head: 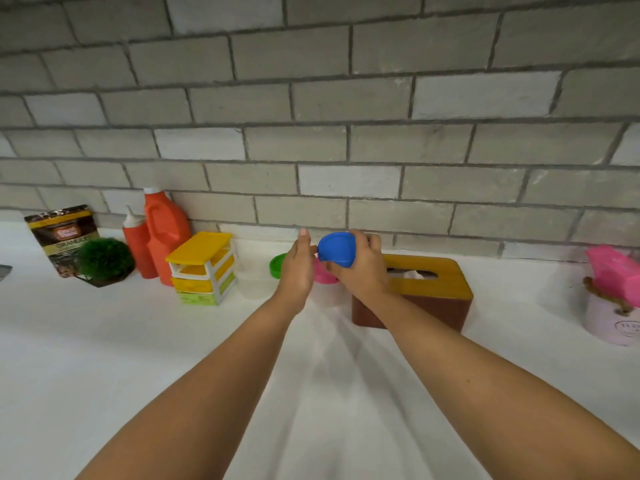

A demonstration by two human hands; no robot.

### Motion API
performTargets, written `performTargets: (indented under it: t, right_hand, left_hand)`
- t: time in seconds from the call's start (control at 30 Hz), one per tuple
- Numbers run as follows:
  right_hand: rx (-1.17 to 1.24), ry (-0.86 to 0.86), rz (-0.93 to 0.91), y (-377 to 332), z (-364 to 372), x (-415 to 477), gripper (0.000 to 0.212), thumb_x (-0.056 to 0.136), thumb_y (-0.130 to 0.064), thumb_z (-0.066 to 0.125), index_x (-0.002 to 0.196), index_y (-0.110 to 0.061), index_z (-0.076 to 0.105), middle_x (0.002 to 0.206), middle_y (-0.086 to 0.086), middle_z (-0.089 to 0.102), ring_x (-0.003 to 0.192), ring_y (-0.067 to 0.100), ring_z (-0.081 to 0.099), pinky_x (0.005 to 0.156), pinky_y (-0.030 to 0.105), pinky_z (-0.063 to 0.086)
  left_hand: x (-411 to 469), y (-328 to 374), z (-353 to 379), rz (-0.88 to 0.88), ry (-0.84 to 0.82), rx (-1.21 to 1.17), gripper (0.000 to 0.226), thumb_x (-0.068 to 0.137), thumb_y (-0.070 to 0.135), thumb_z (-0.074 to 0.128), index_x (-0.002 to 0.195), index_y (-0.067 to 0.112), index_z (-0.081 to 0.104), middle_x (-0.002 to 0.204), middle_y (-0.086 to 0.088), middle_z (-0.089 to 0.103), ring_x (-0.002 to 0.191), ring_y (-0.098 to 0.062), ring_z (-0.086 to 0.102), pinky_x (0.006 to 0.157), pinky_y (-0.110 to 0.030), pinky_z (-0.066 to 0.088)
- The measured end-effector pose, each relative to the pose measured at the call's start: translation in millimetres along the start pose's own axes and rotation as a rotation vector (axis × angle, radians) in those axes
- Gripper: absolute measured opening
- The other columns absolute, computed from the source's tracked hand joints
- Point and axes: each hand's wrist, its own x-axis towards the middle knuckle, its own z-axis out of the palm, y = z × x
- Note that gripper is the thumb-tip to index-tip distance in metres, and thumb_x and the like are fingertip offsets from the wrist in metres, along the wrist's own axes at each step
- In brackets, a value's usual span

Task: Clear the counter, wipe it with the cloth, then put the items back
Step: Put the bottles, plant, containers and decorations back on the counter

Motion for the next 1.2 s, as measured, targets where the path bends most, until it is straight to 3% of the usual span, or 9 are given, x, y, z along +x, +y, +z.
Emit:
performTargets:
  t: [0.2,0.33,0.4,0.47,0.57,0.77,0.9,1.1,1.2]
  right_hand:
    - [0.026,-0.115,0.022,-54.8,69.8,2.4,0.071,0.076,-0.035,0.074,0.135,-0.013,0.041,0.132,0.009,0.036,0.115,0.026,0.051,0.093,0.029,0.041]
    - [0.011,-0.185,0.014,-78.8,111.1,13.8,0.064,0.080,-0.032,0.071,0.133,-0.009,0.044,0.134,0.010,0.034,0.118,0.028,0.049,0.098,0.031,0.041]
    - [-0.022,-0.219,0.020,-84.4,127.5,21.2,0.063,0.081,-0.033,0.070,0.134,-0.010,0.044,0.134,0.009,0.035,0.118,0.026,0.049,0.097,0.027,0.039]
    - [-0.051,-0.244,0.024,-85.5,142.0,29.2,0.064,0.081,-0.035,0.070,0.134,-0.009,0.045,0.133,0.009,0.036,0.117,0.025,0.049,0.097,0.027,0.039]
    - [-0.126,-0.256,0.025,-82.3,160.0,39.6,0.064,0.080,-0.041,0.069,0.132,-0.011,0.048,0.129,0.009,0.041,0.115,0.026,0.050,0.099,0.033,0.041]
    - [-0.289,-0.222,0.029,-68.3,182.1,51.2,0.061,0.079,-0.050,0.066,0.128,-0.018,0.051,0.125,0.007,0.050,0.116,0.025,0.046,0.100,0.035,0.035]
    - [-0.350,-0.225,0.009,-62.1,191.2,56.4,0.059,0.078,-0.052,0.066,0.125,-0.018,0.053,0.125,0.004,0.053,0.122,0.021,0.042,0.101,0.035,0.029]
    - [-0.419,-0.230,0.032,-68.4,191.4,57.1,0.055,0.084,-0.052,0.058,0.123,-0.014,0.052,0.124,0.005,0.056,0.125,0.023,0.041,0.108,0.042,0.021]
    - [-0.466,-0.246,0.031,-68.7,196.4,55.3,0.059,0.087,-0.052,0.053,0.130,-0.012,0.047,0.137,0.008,0.048,0.141,0.024,0.024,0.114,0.048,0.010]
  left_hand:
    - [34.7,-8.7,-88.0,0.013,0.032,0.096,0.056,0.100,0.046,0.021,0.133,0.010,0.047,0.128,-0.008,0.056,0.118,-0.021,0.051,0.105,-0.035,0.035]
    - [60.3,-19.2,-138.1,0.080,0.033,0.206,0.052,0.100,0.046,0.024,0.121,0.012,0.057,0.123,-0.005,0.058,0.117,-0.020,0.049,0.101,-0.033,0.032]
    - [75.5,-26.3,-156.4,0.122,0.008,0.346,0.054,0.100,0.045,0.023,0.116,0.009,0.059,0.120,-0.010,0.060,0.111,-0.025,0.051,0.098,-0.036,0.034]
    - [90.7,-33.4,-168.9,0.149,0.020,0.541,0.056,0.100,0.046,0.021,0.119,0.010,0.060,0.122,-0.012,0.060,0.117,-0.030,0.050,0.105,-0.043,0.032]
    - [106.4,-38.9,-177.1,0.148,0.009,0.820,0.053,0.101,0.041,0.017,0.120,0.016,0.060,0.126,-0.007,0.057,0.129,-0.025,0.038,0.115,-0.051,0.010]
    - [121.7,-41.6,-174.0,0.192,-0.136,1.201,0.052,0.102,0.034,0.012,0.131,0.017,0.051,0.135,-0.006,0.052,0.143,-0.020,0.019,0.112,-0.055,-0.010]
    - [128.4,-41.1,-170.2,0.209,-0.217,1.510,0.041,0.103,0.026,0.019,0.137,0.017,0.039,0.134,-0.006,0.051,0.144,-0.029,0.014,0.107,-0.066,-0.006]
    - [135.0,-41.4,-171.6,0.250,-0.259,1.698,0.040,0.103,0.027,0.019,0.137,0.018,0.037,0.131,-0.005,0.053,0.144,-0.031,0.012,0.104,-0.070,-0.007]
    - [134.8,-40.8,-171.6,0.281,-0.296,1.789,0.037,0.103,0.028,0.023,0.134,0.019,0.040,0.128,-0.005,0.054,0.144,-0.033,0.011,0.103,-0.070,-0.008]
